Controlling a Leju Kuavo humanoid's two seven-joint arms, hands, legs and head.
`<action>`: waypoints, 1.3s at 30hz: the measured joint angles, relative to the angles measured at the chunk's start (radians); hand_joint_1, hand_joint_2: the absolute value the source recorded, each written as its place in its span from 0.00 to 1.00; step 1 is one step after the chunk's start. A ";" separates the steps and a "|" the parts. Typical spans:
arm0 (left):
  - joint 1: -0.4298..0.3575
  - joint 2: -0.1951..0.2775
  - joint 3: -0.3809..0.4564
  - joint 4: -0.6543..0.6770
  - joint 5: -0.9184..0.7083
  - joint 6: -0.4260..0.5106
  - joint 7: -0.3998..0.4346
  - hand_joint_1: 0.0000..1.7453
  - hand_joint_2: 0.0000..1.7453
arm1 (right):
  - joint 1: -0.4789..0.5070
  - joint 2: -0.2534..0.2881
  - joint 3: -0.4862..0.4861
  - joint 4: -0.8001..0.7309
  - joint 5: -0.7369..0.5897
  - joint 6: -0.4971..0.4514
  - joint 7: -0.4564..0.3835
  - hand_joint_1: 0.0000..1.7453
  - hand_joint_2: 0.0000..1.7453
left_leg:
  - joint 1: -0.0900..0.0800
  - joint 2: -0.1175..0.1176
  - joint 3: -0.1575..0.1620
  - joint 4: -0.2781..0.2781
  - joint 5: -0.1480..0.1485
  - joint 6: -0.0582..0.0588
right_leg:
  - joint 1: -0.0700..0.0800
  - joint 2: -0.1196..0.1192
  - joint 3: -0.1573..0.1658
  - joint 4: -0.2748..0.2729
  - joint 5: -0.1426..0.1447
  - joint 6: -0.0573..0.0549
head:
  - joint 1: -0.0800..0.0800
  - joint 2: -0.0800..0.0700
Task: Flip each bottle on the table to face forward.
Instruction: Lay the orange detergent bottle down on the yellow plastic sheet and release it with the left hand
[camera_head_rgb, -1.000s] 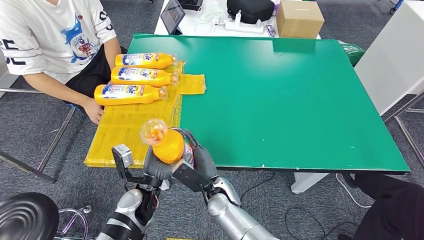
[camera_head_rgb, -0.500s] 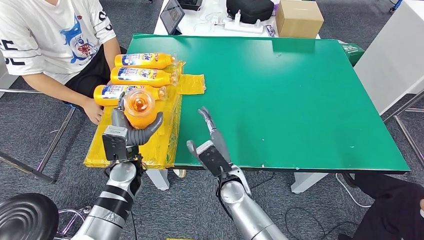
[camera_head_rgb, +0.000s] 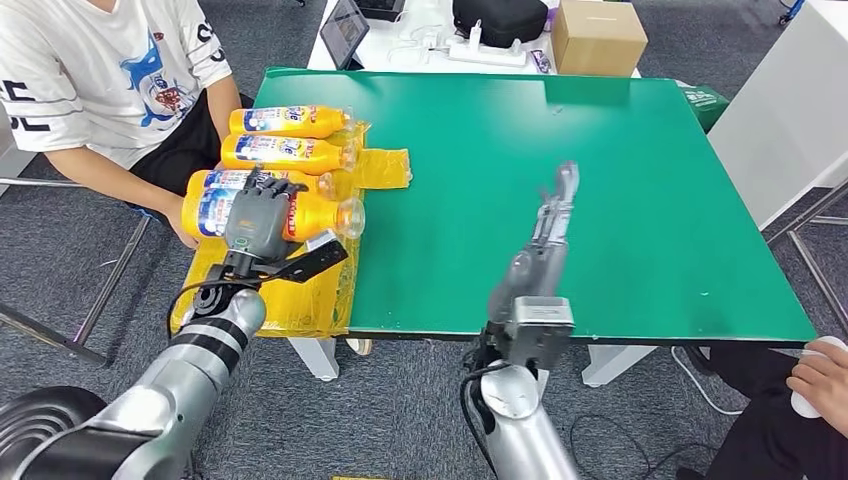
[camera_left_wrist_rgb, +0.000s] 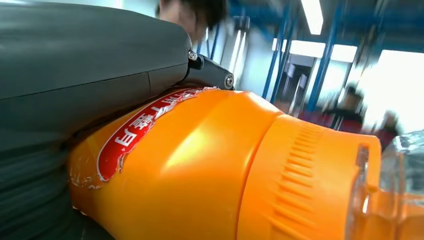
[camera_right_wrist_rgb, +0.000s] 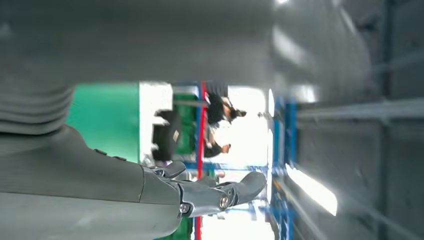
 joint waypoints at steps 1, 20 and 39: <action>-0.011 0.004 -0.004 0.028 -0.008 -0.022 0.013 1.00 1.00 | 0.006 0.000 0.000 -0.024 -0.008 -0.008 0.000 0.00 1.00 | 0.000 0.000 0.000 0.000 0.000 0.000 | 0.000 0.000 0.000 0.000 0.000 0.000 | 0.000 0.000; -0.029 0.030 -0.019 0.179 0.055 -0.168 -0.010 1.00 1.00 | 0.032 -0.007 -0.012 -0.071 -0.041 0.047 0.000 0.00 1.00 | 0.000 0.000 0.000 0.000 0.000 0.000 | 0.000 0.000 0.000 0.000 0.000 0.000 | 0.000 0.000; 0.021 0.041 -0.022 0.210 0.017 -0.232 0.076 0.00 0.00 | 0.026 0.000 -0.018 0.079 -0.055 0.147 0.023 0.00 1.00 | 0.000 -0.001 -0.001 0.000 0.000 0.000 | 0.000 0.000 0.000 0.000 0.000 0.000 | 0.000 0.000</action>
